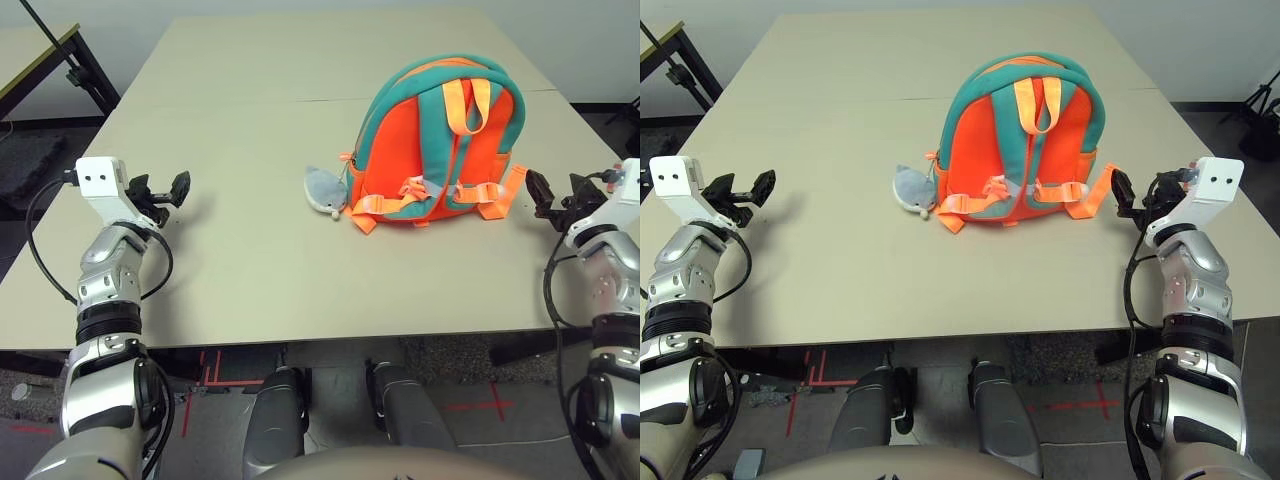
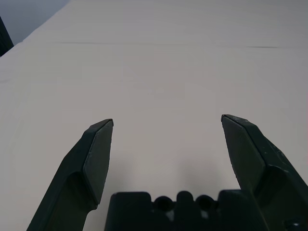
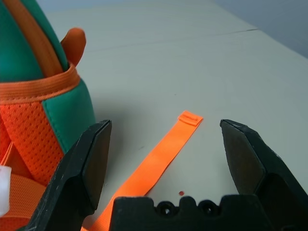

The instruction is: Put the pencil case into the backpack and zip it.

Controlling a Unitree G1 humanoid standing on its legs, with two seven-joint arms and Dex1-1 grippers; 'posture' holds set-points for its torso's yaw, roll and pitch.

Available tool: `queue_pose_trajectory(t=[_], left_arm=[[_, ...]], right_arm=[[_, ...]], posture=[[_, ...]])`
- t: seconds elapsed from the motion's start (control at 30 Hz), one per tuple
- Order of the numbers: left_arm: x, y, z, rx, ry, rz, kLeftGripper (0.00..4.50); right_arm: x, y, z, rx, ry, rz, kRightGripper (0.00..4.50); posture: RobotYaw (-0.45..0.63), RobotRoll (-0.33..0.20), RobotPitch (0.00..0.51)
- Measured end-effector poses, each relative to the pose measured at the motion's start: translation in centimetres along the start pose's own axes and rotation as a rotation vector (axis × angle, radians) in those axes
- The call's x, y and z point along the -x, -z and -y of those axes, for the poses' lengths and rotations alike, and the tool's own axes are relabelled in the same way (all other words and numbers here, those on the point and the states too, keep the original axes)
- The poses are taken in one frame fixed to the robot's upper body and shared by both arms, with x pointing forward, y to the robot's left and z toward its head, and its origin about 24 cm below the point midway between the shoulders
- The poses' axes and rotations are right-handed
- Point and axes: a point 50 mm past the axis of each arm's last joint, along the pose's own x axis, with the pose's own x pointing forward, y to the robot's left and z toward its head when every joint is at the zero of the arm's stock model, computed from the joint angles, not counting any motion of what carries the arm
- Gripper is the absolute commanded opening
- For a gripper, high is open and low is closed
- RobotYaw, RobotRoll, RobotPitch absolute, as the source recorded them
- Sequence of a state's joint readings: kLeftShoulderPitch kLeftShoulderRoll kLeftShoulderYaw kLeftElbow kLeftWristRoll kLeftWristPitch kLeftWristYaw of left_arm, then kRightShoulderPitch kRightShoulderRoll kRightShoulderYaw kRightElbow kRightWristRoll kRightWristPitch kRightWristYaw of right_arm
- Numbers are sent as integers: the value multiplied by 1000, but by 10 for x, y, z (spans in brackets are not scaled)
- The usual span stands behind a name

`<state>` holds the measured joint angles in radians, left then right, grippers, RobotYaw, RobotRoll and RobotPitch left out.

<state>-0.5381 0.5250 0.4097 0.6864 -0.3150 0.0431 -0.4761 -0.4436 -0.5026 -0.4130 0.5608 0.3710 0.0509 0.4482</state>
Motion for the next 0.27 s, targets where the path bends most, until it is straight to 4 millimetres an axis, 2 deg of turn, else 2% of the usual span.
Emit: queue_pose_trajectory(t=[0.27], left_arm=[[2, 6, -4, 6, -14, -16, 4500]], right_arm=[[-1, 0, -2, 4, -12, -2, 4459]], posture=[[-96, 0, 125]])
